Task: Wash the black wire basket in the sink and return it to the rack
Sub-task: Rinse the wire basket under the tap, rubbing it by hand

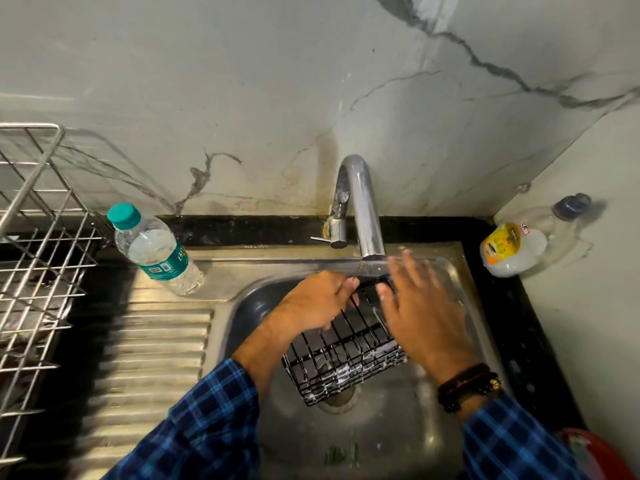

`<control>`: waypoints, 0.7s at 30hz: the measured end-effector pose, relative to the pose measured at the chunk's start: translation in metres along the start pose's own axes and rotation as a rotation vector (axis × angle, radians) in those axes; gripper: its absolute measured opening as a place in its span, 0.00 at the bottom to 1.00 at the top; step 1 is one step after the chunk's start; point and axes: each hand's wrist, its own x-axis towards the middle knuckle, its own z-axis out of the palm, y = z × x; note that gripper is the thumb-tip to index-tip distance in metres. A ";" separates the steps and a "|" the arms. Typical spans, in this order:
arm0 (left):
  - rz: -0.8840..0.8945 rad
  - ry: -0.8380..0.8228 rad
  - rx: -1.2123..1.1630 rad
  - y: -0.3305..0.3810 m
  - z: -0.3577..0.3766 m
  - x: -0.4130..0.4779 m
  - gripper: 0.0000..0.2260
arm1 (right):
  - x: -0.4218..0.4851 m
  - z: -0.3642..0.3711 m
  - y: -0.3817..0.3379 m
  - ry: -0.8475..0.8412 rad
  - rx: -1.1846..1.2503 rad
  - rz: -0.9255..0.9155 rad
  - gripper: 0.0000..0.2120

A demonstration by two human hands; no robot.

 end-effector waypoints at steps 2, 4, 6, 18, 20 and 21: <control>0.016 -0.051 0.005 0.003 -0.002 -0.002 0.15 | 0.002 0.000 0.004 0.003 0.094 0.157 0.28; 0.049 -0.046 0.135 0.001 -0.007 0.000 0.14 | 0.005 0.005 0.008 -0.022 0.224 0.200 0.25; 0.098 -0.002 0.345 0.001 -0.009 0.000 0.14 | 0.008 0.012 0.014 -0.082 0.353 0.191 0.21; 0.153 0.108 -0.021 0.011 0.002 -0.002 0.19 | 0.039 -0.015 0.017 0.027 0.820 0.286 0.18; 0.080 0.119 -0.229 0.009 0.000 -0.003 0.19 | 0.036 -0.020 0.018 0.165 0.633 0.181 0.19; 0.044 0.139 -0.295 0.008 -0.003 -0.005 0.19 | 0.031 -0.022 0.016 0.202 0.535 0.138 0.20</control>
